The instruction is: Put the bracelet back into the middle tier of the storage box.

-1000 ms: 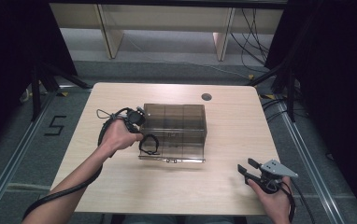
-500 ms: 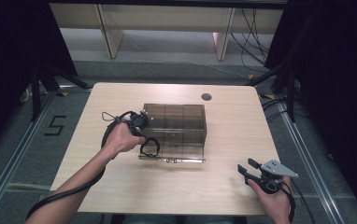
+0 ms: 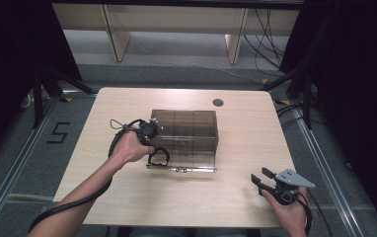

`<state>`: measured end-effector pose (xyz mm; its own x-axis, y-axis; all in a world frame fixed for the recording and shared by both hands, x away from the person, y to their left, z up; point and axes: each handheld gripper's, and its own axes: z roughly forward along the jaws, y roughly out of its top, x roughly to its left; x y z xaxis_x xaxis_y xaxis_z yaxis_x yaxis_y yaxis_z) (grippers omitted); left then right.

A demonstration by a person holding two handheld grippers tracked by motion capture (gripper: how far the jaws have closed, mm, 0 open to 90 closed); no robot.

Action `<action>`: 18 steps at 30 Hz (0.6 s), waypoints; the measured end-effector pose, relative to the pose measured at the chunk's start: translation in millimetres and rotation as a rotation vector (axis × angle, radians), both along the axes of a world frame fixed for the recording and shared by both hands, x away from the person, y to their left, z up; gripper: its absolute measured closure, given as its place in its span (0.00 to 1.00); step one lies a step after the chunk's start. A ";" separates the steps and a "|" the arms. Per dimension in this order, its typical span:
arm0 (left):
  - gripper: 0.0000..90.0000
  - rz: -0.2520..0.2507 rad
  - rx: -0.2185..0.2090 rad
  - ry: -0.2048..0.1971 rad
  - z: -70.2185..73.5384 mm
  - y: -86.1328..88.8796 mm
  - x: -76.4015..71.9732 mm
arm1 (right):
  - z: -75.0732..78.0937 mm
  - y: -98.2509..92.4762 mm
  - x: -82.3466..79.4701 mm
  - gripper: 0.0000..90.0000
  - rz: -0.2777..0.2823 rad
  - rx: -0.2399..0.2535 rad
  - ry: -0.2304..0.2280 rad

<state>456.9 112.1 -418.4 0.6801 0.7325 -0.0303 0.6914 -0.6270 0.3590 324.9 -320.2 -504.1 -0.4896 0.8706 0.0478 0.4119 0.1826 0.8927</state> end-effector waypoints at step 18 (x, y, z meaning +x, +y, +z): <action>0.94 -0.010 0.009 0.014 -6.3 -4.2 0.0 | 0.0 0.5 0.0 0.52 0.000 -0.001 0.000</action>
